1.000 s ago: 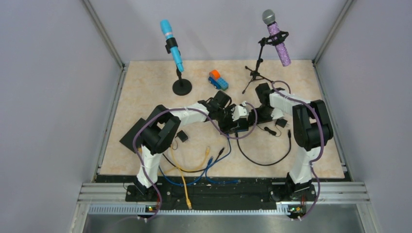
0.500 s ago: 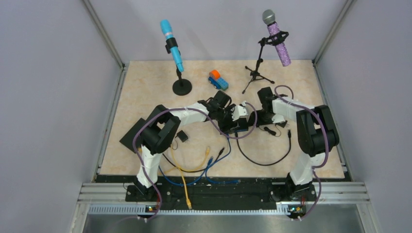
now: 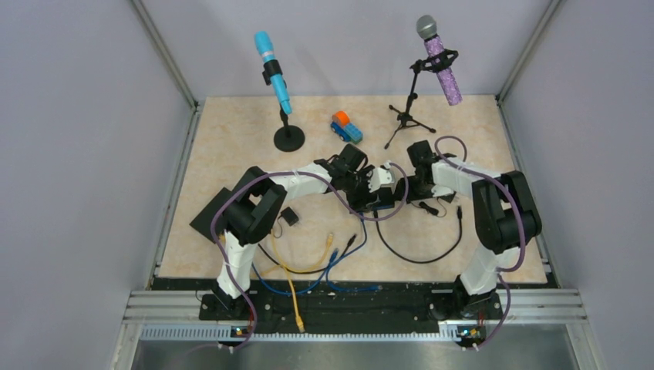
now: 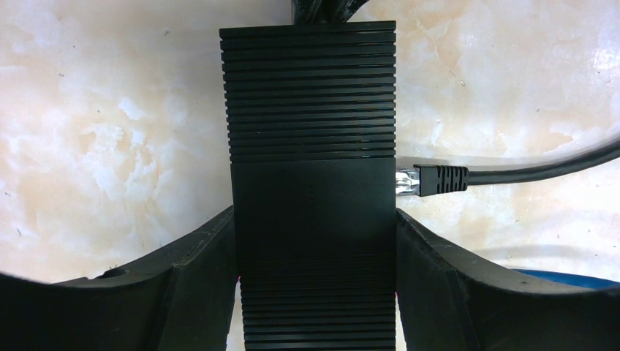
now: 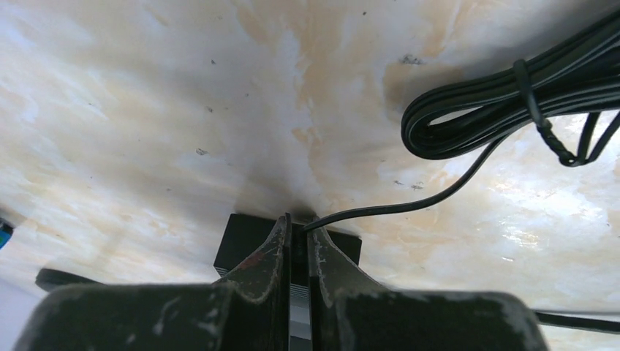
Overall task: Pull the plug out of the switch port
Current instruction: Pull the power from the switch port.
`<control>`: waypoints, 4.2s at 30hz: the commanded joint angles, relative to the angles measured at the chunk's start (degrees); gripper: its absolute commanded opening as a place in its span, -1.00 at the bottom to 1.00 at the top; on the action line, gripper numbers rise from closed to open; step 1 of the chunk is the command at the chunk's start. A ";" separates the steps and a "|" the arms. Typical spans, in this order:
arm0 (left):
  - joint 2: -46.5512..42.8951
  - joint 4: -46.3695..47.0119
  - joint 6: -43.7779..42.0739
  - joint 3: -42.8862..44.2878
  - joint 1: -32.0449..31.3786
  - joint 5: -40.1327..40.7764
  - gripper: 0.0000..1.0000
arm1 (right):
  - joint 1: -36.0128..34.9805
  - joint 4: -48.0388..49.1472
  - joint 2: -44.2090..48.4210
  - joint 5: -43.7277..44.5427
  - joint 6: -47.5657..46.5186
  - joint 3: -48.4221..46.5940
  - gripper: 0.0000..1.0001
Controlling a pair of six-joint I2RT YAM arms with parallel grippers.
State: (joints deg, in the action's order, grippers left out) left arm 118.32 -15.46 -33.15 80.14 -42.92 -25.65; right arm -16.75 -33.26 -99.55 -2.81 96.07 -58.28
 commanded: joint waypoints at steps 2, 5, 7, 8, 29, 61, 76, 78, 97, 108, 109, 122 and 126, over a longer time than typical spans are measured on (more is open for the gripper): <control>-0.23 -3.52 -0.78 -0.98 -0.42 0.25 0.15 | -0.46 -4.31 -1.78 0.76 -2.66 -3.46 -1.00; -0.04 -3.38 -0.78 -0.78 -0.41 0.10 0.14 | -0.60 4.90 -0.20 -1.91 -0.82 2.23 -1.00; 0.25 -3.84 -0.73 -0.34 -0.41 0.08 0.14 | -0.54 11.79 1.64 -1.67 0.50 6.26 -1.00; 0.24 -3.89 -0.70 -0.33 -0.41 -0.04 0.14 | -0.56 13.13 2.11 -0.73 0.74 6.79 -1.00; 0.75 -4.48 -0.17 -0.51 -0.41 0.30 0.11 | 1.81 12.62 7.31 2.47 -10.25 8.43 -1.00; 0.76 -2.91 1.63 -1.52 -0.41 -0.18 0.08 | 2.20 17.30 11.90 4.64 -6.26 15.66 -1.00; 0.77 -3.21 1.16 -1.43 -0.41 0.01 0.06 | 5.01 20.64 10.88 -0.77 -8.39 17.61 -1.00; 0.82 -3.17 1.27 -1.31 -0.41 0.04 0.06 | 5.04 20.64 12.74 1.31 -7.96 18.02 -1.00; 0.97 -4.07 1.23 -1.08 -0.41 0.62 0.05 | 5.00 19.64 9.67 -3.10 -9.21 16.60 -1.00; 1.37 -4.94 0.97 -0.58 -0.24 1.04 0.04 | 5.88 9.55 7.85 -0.01 -9.05 9.64 -1.00; 1.33 -5.04 0.98 -0.57 -0.24 1.13 0.04 | 6.01 5.47 6.46 0.33 -10.53 7.28 -1.00; 0.95 -4.57 1.32 -2.62 0.01 1.22 0.01 | 6.90 29.62 12.31 -2.60 -7.47 22.00 -1.00; 1.59 -4.34 1.69 -2.00 0.11 0.85 0.01 | 7.05 17.29 13.24 2.32 -8.35 17.36 -1.00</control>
State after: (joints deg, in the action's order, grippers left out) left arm 118.45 -13.65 -31.66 79.66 -43.79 -26.41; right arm -10.85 -7.46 -88.79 -10.00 88.55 -37.56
